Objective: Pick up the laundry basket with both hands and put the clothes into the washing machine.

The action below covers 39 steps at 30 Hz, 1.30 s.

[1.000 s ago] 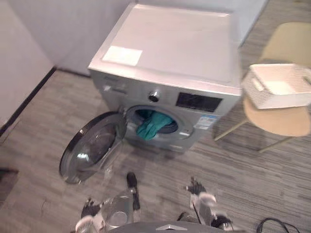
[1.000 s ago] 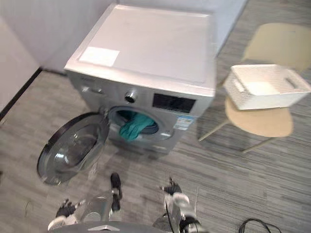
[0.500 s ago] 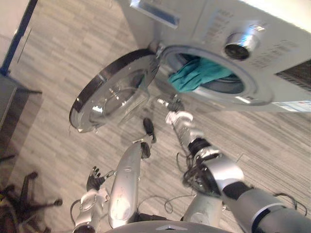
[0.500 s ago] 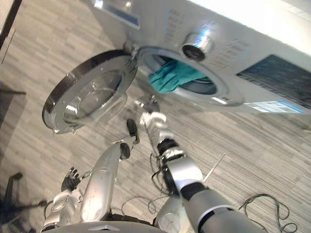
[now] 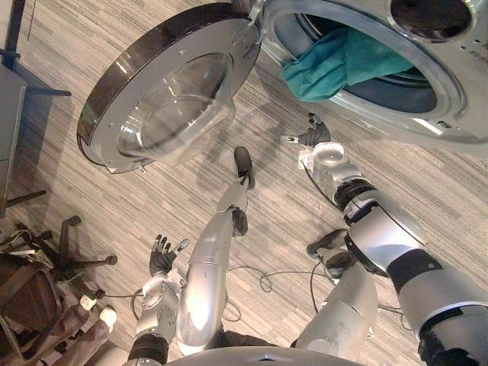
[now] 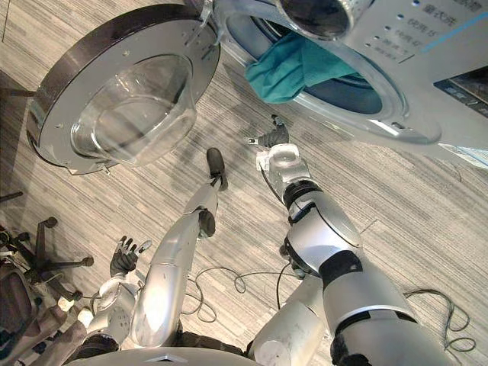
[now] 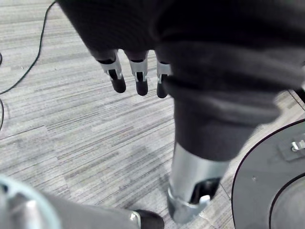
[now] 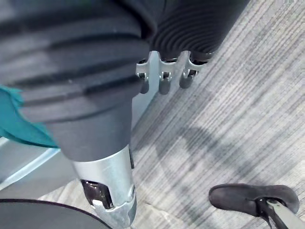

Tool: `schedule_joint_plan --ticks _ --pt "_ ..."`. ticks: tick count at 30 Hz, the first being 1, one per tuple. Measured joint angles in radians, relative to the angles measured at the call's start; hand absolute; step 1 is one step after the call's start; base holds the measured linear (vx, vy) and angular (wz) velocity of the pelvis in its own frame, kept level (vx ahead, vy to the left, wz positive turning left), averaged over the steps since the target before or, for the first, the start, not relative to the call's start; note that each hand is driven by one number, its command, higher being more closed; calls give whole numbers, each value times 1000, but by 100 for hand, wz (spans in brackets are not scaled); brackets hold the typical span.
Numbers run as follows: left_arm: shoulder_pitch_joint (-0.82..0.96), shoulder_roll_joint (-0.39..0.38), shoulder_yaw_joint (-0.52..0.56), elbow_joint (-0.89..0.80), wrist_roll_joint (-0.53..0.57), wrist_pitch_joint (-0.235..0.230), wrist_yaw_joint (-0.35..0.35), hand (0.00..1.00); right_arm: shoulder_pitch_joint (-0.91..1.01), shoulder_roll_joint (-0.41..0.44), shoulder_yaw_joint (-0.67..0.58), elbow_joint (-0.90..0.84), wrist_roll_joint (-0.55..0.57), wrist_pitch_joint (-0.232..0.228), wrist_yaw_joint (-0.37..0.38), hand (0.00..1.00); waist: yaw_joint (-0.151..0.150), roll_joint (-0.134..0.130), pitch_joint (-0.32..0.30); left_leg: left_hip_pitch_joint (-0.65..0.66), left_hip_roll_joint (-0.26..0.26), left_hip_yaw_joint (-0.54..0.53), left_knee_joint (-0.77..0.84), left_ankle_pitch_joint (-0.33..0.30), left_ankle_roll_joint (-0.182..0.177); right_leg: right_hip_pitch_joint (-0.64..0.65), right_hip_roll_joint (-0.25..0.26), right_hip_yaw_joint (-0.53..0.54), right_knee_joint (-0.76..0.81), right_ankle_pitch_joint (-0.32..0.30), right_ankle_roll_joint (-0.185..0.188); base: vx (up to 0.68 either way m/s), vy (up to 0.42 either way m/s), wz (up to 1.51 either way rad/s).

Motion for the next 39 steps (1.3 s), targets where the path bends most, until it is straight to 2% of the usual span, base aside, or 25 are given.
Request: schedule_joint_plan --ticks 7,10,16,19,22,24,25,26,27,29,32,33,34,35,36,39 --pt "-21 0 0 14 -5 -5 29 0 -51 -20 -19 27 37 0 0 0 -1 -1 -2 4 -3 -1 -34 20 -4 5 11 -28 -23 13 19 -30 15 -1" --pt "-21 0 -1 13 -7 -5 31 0 -95 -68 -42 24 39 -1 -2 0 1 0 -2 -8 -8 -18 -63 42 -7 3 15 -53 -23 12 19 -37 39 15" --pt "-18 -8 1 -9 -18 -6 32 0 -184 -217 -105 21 72 11 -36 0 15 -2 -5 -47 -26 -45 -134 92 -2 -37 18 -84 -22 13 20 -30 70 12" --pt "-18 -8 3 -28 -19 -13 31 0 -220 -217 -105 16 93 40 -43 0 6 -2 -5 -62 -26 -51 -156 102 -5 -57 19 -88 -22 18 25 -29 84 -2" --pt "-17 -8 3 -46 -29 -24 30 0 -254 -224 -106 -9 115 55 -62 0 9 -2 -5 -93 -19 -52 -157 97 -4 -95 24 -81 -21 24 29 -62 106 -14" --pt "-18 -8 0 -76 -48 -25 27 0 -284 -231 -106 -18 131 58 -76 0 9 -2 -6 -119 -13 -50 -157 78 -26 -122 33 -82 -23 33 23 -71 106 -3" --pt "-23 -6 -8 -117 -65 -30 25 0 -311 -248 -113 -18 158 59 -85 100 7 -4 -6 -154 -5 -9 -131 -30 -117 -137 26 -89 -61 56 9 -67 106 28" --pt "-34 -7 -10 -146 -88 -37 18 0 -337 -267 -127 -18 185 60 -88 100 2 -28 -1 -205 -5 -22 16 -13 -12 -163 -8 -88 -76 71 9 -25 79 16" --pt "-32 -8 -11 -146 -96 -36 14 0 -340 -272 -127 -20 197 63 -88 100 16 -27 -2 -189 7 -45 50 -14 3 -167 -6 -91 -71 86 21 60 27 -23" --pt "-18 -10 5 -217 -135 -48 12 0 -367 -296 -134 -33 224 65 -88 100 34 -25 -3 -187 0 -55 -22 -3 7 -177 4 -118 -116 160 8 45 39 -43" --pt "-14 -10 -9 -325 -156 -62 10 0 -398 -354 -143 -54 288 66 -90 100 47 -15 2 -203 0 -47 -77 6 -16 -193 15 -146 -140 189 3 -59 102 7" --pt "-19 -9 -20 -347 -157 -61 9 0 -415 -385 -146 -54 319 66 -99 100 48 -16 6 -212 2 -3 -72 -65 -85 -197 9 -147 -180 204 3 -60 109 27" --pt "-15 -9 -31 -343 -157 -58 8 0 -430 -398 -157 -53 347 69 -111 100 49 -17 10 -233 5 -40 22 -46 2 -215 -12 -125 -174 212 18 -20 55 8" --pt "-6 -11 -19 -339 -157 -57 8 0 -450 -389 -156 -53 356 69 -116 100 42 -8 17 -213 5 -30 21 -24 31 -207 -15 -126 -166 236 27 4 50 -15" --pt "4 -12 0 -353 -157 -58 8 0 -463 -382 -156 -59 365 69 -115 100 37 -4 18 -209 7 -26 0 -17 30 -206 -5 -134 -195 263 10 35 25 -35" --pt "6 -12 3 -369 -157 -59 10 0 -473 -370 -194 -60 393 77 -123 100 37 -4 18 -197 25 -22 -29 17 43 -168 43 -165 -275 310 8 19 36 -22"
